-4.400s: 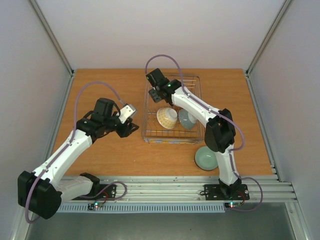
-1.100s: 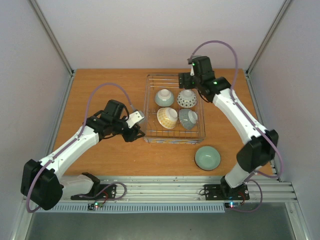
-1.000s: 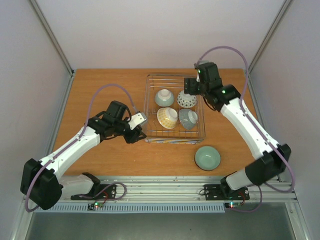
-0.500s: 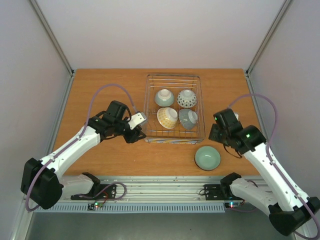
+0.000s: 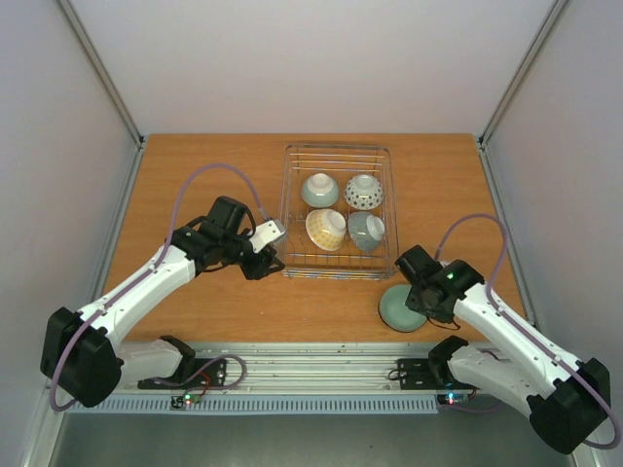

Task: Load the bowls into the dish rack
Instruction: Pick up the bowl from the center of the board.

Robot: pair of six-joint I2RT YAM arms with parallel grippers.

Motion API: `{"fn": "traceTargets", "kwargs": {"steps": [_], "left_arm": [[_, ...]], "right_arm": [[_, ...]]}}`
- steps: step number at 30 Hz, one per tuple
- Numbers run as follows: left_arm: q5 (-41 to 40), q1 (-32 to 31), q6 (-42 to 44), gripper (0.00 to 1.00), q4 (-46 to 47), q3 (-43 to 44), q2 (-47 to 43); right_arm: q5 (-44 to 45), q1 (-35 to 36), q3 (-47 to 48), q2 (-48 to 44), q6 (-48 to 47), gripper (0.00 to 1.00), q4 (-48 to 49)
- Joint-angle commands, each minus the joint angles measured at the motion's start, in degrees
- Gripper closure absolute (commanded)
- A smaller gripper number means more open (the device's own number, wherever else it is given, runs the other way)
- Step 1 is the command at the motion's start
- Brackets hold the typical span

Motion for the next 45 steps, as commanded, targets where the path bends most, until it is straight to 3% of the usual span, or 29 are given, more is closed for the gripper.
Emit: {"fn": "traceTargets", "kwargs": {"steps": [1,9,16,36,45], "left_arm": [[0.8,-0.2,0.6,0.54,0.1,1.2,-0.6],[0.9,-0.2,0.7,0.53,0.2,1.1,0.1],[0.5,-0.2,0.7,0.53,0.4,1.1,0.2],[0.6,-0.2,0.9,0.53,0.5,0.8,-0.3],[-0.3,-0.2,0.6,0.52,0.7,1.1,0.5]], "right_arm": [[2.5,0.9,-1.5,1.6,4.1,0.62,1.2],[2.1,1.4,-4.2,2.1,4.7,0.76,3.4],[4.3,3.8,-2.9,1.2,6.6,0.98,0.8],[14.3,19.6,9.8,0.8,16.1,0.99,-14.5],[21.8,33.5,25.1,7.1,24.2,0.99,-29.2]]}}
